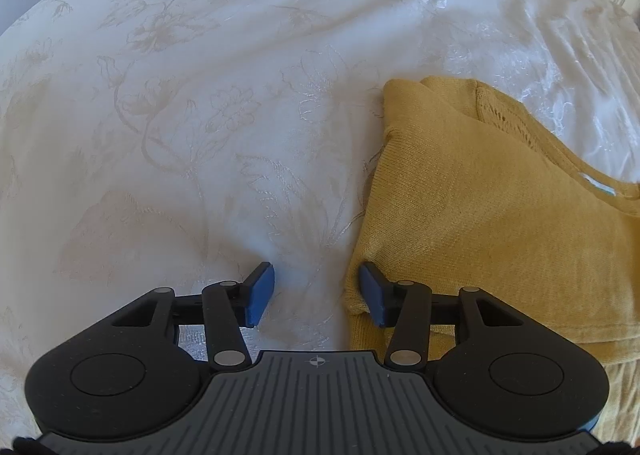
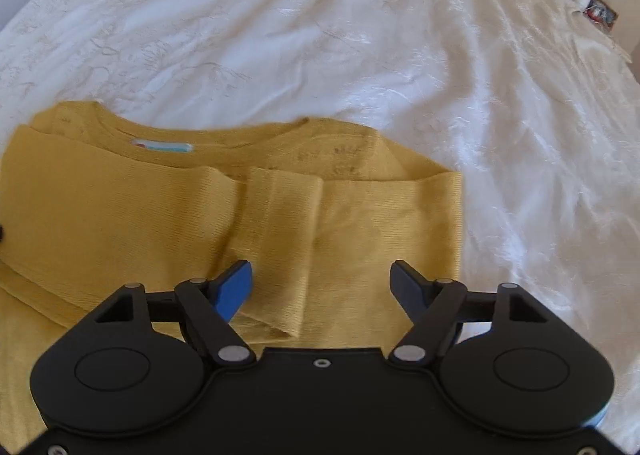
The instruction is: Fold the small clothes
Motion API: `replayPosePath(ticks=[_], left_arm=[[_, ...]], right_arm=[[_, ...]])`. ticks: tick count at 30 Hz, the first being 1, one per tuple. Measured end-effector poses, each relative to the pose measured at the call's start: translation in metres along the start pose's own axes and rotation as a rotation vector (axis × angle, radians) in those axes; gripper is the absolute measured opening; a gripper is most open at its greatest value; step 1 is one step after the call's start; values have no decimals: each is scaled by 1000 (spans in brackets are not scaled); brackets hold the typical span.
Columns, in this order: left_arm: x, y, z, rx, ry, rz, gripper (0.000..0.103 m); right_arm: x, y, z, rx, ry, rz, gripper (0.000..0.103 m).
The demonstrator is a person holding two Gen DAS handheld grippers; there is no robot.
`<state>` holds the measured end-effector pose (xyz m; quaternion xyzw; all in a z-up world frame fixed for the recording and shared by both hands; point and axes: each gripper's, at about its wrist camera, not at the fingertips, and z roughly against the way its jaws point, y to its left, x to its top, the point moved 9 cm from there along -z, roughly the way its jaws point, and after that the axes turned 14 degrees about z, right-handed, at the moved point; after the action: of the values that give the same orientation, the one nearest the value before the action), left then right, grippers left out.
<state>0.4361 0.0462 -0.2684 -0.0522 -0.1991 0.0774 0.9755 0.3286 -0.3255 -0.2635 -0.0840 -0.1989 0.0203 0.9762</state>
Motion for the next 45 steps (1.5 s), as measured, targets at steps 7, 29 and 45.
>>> replayPosePath(ticks=[7,29,45], left_arm=[[0,-1,0,-5,-3,5,48],[1,0,-1,-22,8,3,49],[62,-55,0,-277,71,-20,49]], right_arm=[[-21,-41,20,-87,-8,-124,76],[-25,-36,3,-136,24,-139,73],[-12,-8,34,-10,-92,-139,74]])
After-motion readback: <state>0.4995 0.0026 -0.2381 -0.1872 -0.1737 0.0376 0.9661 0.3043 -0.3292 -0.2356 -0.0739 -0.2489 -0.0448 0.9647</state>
